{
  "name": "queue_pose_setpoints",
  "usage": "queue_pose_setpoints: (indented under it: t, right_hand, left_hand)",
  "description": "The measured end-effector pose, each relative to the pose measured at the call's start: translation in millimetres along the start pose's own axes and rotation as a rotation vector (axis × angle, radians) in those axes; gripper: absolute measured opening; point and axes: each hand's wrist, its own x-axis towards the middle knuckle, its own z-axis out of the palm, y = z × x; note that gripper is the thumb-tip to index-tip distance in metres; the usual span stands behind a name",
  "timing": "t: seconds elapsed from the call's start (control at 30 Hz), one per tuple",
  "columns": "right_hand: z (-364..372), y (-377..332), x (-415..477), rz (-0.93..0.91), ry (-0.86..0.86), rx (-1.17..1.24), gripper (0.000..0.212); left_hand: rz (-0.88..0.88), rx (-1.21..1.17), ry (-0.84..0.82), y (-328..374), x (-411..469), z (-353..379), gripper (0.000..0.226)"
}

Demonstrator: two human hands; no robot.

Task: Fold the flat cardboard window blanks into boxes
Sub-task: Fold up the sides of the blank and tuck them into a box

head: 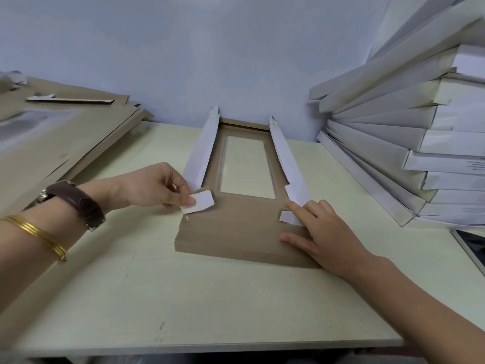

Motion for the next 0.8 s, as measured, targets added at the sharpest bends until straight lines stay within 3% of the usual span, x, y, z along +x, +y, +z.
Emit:
queue_pose_setpoints:
  t: [0.2,0.33,0.63,0.8]
  right_hand:
    - [-1.3,0.1,-2.1,-0.009,0.011,0.05,0.046]
    - [-2.3,3.9,-1.4,-0.038,0.006,0.039,0.048]
    - [-5.2,4.4,11.5,0.013,0.103,0.12,0.02]
    - [-8.7,4.4,9.9,-0.05,0.101,0.062,0.021]
  left_hand:
    - [0.117,0.292,0.202,9.1,7.9,24.8,0.013]
    - [0.167,0.321,0.313,3.9,6.8,33.9,0.026]
    - [0.249,0.451,0.383,-3.5,7.5,37.8,0.038]
    - [0.294,0.486,0.348,-4.3,5.5,35.6,0.031]
